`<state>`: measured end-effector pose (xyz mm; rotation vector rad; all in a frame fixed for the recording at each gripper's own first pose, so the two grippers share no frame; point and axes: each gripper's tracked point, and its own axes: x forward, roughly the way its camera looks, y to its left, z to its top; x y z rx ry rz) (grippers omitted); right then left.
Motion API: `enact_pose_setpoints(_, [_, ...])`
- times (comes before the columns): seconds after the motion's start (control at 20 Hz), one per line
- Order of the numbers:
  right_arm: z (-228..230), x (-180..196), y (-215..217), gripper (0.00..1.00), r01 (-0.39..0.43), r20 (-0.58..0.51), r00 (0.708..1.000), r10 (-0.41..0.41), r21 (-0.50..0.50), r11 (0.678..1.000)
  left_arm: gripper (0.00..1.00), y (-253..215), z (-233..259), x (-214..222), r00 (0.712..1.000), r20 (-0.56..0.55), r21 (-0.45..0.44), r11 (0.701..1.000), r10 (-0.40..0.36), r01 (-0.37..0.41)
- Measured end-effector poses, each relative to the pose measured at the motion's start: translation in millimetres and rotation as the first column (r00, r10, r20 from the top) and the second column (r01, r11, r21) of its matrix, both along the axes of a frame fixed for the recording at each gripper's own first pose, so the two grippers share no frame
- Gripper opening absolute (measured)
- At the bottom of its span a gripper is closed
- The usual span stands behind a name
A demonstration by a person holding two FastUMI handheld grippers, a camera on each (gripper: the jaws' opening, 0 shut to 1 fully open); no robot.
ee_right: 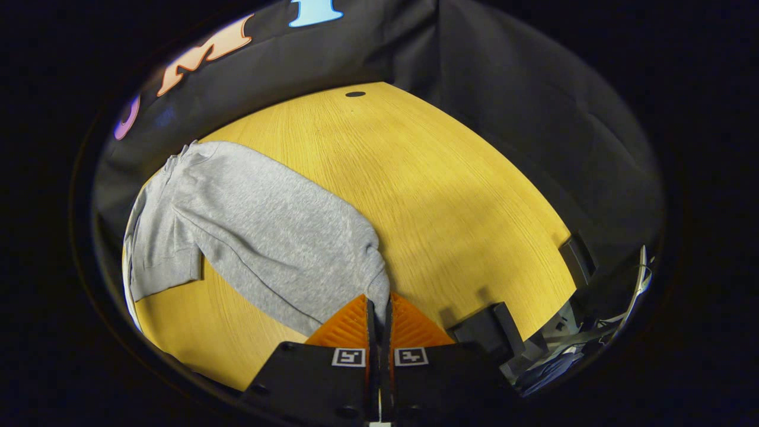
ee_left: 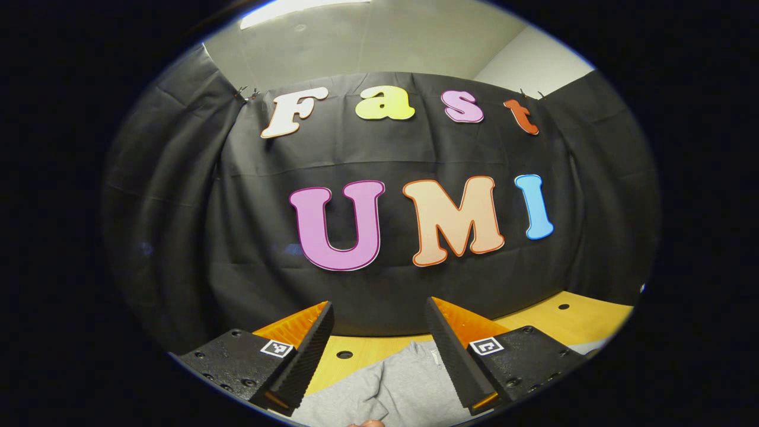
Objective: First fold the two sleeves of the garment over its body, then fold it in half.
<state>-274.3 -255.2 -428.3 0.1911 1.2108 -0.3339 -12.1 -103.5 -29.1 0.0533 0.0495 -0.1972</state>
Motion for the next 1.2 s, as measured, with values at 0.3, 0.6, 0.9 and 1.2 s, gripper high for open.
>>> enact_pose_setpoints(0.3, [7,12,26,0.04,0.132,0.006,0.991,-0.135,0.163,0.978,0.92,21,8,-1,0.999,0.017,0.009,0.999,0.039,-0.039])
enact_pose_setpoints(0.6, [38,75,53,0.04,0.07,0.124,0.988,-0.097,0.204,0.976,0.92,43,4,-9,0.997,0.0,0.009,0.997,0.081,-0.081])
enact_pose_setpoints(0.9, [59,144,108,0.04,-0.051,0.221,0.975,-0.007,0.252,0.966,0.94,79,6,-20,0.989,0.004,0.028,0.988,0.149,-0.149])
enact_pose_setpoints(1.2, [73,185,148,0.03,-0.113,0.265,0.964,0.035,0.282,0.953,0.94,117,13,-30,0.975,0.018,0.053,0.973,0.223,-0.224])
